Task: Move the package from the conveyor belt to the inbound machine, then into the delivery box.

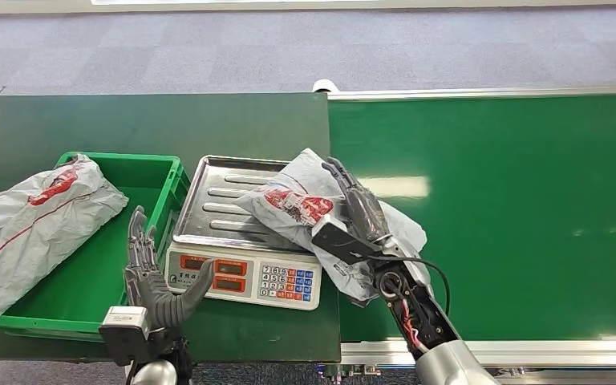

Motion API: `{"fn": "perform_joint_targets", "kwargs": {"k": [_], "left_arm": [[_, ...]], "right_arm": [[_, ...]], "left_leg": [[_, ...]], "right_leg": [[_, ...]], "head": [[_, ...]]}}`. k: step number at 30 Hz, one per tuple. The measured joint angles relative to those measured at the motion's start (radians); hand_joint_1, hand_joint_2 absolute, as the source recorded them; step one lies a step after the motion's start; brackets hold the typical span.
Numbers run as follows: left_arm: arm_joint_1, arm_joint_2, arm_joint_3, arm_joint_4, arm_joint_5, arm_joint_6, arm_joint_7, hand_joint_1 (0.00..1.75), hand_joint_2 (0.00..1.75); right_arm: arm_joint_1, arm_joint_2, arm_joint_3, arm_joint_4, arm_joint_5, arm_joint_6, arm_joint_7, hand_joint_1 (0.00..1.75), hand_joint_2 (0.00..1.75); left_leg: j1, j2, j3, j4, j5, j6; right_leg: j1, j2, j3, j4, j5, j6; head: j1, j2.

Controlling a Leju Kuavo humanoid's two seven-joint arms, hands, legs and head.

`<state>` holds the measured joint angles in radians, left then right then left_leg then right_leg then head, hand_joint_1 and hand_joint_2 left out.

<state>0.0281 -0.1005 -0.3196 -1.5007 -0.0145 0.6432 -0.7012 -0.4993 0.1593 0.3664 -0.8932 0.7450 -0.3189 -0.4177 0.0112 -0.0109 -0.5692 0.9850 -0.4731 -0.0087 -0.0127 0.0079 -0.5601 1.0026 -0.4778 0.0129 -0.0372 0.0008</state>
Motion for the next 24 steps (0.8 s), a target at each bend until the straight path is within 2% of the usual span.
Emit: {"fn": "perform_joint_targets", "kwargs": {"k": [7, 13, 18, 24], "left_arm": [[-0.01, 0.002, -0.008, 0.001, -0.029, -0.072, 0.009, 0.0, 1.75], [-0.086, 0.004, -0.033, 0.022, -0.046, -0.14, 0.065, 0.0, 1.75], [-0.178, 0.006, -0.067, 0.059, -0.18, -0.208, 0.2, 0.0, 1.75], [-0.322, -0.004, -0.099, 0.146, -0.403, -0.321, 0.39, 0.0, 1.75]], "right_arm": [[0.173, -0.02, -0.012, -0.321, -0.169, -0.018, -0.078, 0.0, 1.75], [0.265, -0.029, -0.012, -0.53, -0.264, 0.004, -0.117, 0.0, 1.75], [0.313, -0.033, -0.003, -0.646, -0.301, -0.024, -0.172, 0.0, 1.75], [0.36, -0.038, 0.031, -0.749, -0.296, -0.111, -0.182, 0.0, 1.75]], "left_leg": [[0.0, 0.0, 0.0, 0.0, 0.0, 0.0], [0.0, 0.0, 0.0, 0.0, 0.0, 0.0], [0.0, 0.0, 0.001, 0.0, 0.0, 0.0], [0.0, 0.0, 0.001, 0.0, 0.0, 0.0]], "right_leg": [[0.0, 0.0, -0.001, 0.0, 0.0, 0.0], [0.0, 0.0, 0.0, 0.0, 0.0, 0.0], [0.0, 0.0, 0.0, 0.0, 0.0, 0.0], [0.0, 0.0, 0.0, 0.0, 0.0, 0.0]], "head": [[0.0, 0.0], [0.0, 0.0], [0.0, 0.0], [0.0, 0.0]]}}
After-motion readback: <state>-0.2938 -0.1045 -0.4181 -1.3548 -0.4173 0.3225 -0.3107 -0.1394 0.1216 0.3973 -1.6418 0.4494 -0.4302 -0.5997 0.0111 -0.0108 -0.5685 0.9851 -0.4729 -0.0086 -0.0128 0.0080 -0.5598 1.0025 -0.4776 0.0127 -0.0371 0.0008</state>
